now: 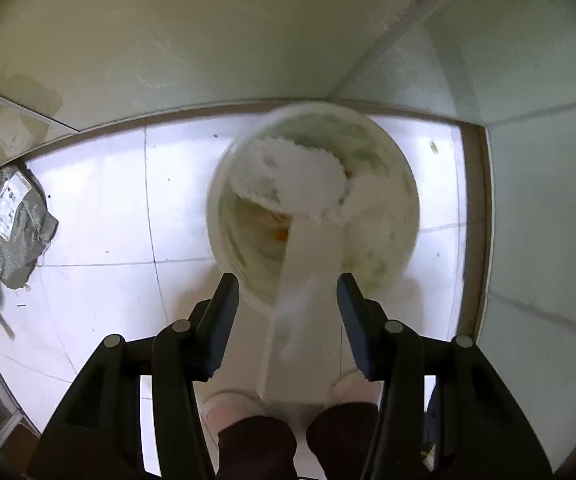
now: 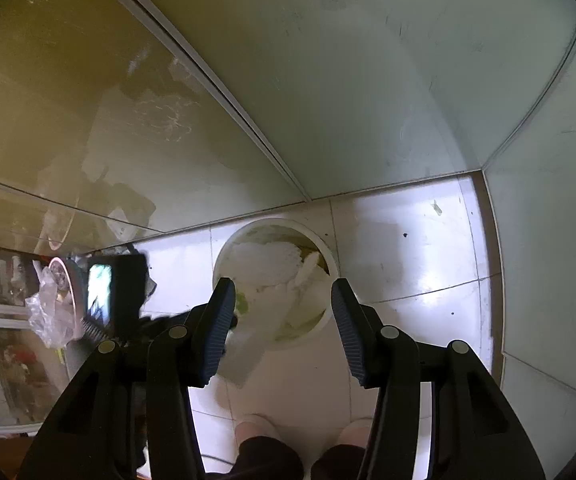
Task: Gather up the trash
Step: 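Open the left tool to drop the box while the right tool drops the tissue, then raise both open tools back up to the floral mat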
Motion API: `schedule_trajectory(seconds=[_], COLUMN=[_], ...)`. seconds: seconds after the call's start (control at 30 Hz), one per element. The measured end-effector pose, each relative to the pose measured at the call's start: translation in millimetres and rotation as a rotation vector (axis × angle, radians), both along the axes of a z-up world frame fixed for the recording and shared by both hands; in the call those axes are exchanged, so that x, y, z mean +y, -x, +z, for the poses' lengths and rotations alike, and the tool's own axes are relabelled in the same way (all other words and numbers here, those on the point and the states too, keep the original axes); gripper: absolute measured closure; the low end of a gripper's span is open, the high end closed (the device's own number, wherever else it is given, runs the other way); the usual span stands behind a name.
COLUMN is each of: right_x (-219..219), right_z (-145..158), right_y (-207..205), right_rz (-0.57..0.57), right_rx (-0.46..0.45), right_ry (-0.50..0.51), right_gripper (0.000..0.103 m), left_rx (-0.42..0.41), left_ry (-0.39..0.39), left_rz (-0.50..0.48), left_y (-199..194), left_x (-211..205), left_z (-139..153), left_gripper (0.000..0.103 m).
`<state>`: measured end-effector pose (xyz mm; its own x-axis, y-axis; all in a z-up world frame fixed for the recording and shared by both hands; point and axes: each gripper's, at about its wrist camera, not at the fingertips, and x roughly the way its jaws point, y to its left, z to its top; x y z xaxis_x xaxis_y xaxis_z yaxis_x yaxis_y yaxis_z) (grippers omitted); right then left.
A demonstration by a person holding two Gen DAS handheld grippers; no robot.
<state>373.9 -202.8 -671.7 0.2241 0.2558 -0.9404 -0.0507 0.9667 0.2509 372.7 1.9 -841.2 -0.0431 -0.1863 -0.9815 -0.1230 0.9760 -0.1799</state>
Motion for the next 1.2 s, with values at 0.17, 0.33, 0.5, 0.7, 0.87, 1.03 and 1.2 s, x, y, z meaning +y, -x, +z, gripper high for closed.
schedule_trajectory(seconds=[0.17, 0.33, 0.5, 0.7, 0.87, 1.03, 1.2], right_x=[1, 12, 28, 47, 57, 62, 74], right_z=[15, 67, 157, 307, 420, 503, 557], right_y=[5, 10, 19, 38, 60, 86, 102], right_rz=[0.007, 0.040, 0.068, 0.087, 0.078, 0.067, 0.068], right_rx=[-0.007, -0.049, -0.118, -0.237, -0.351, -0.471, -0.622], right_ry=[-0.012, -0.007, -0.013, 0.001, 0.024, 0.029, 0.058], right_gripper=[0.056, 0.056, 0.057, 0.057, 0.057, 0.057, 0.057], left_rx=[-0.074, -0.169, -0.259, -0.396, -0.543, -0.695, -0.848], left_ry=[-0.005, -0.014, -0.007, 0.006, 0.021, -0.009, -0.077], left_rz=[0.028, 0.021, 0.002, -0.017, 0.004, 0.013, 0.053], left_y=[1, 15, 27, 44, 60, 80, 101], left_x=[6, 7, 7, 14, 27, 49, 74], left_z=[37, 127, 240, 409, 544, 652, 725], left_gripper=[0.053, 0.053, 0.053, 0.053, 0.051, 0.047, 0.037])
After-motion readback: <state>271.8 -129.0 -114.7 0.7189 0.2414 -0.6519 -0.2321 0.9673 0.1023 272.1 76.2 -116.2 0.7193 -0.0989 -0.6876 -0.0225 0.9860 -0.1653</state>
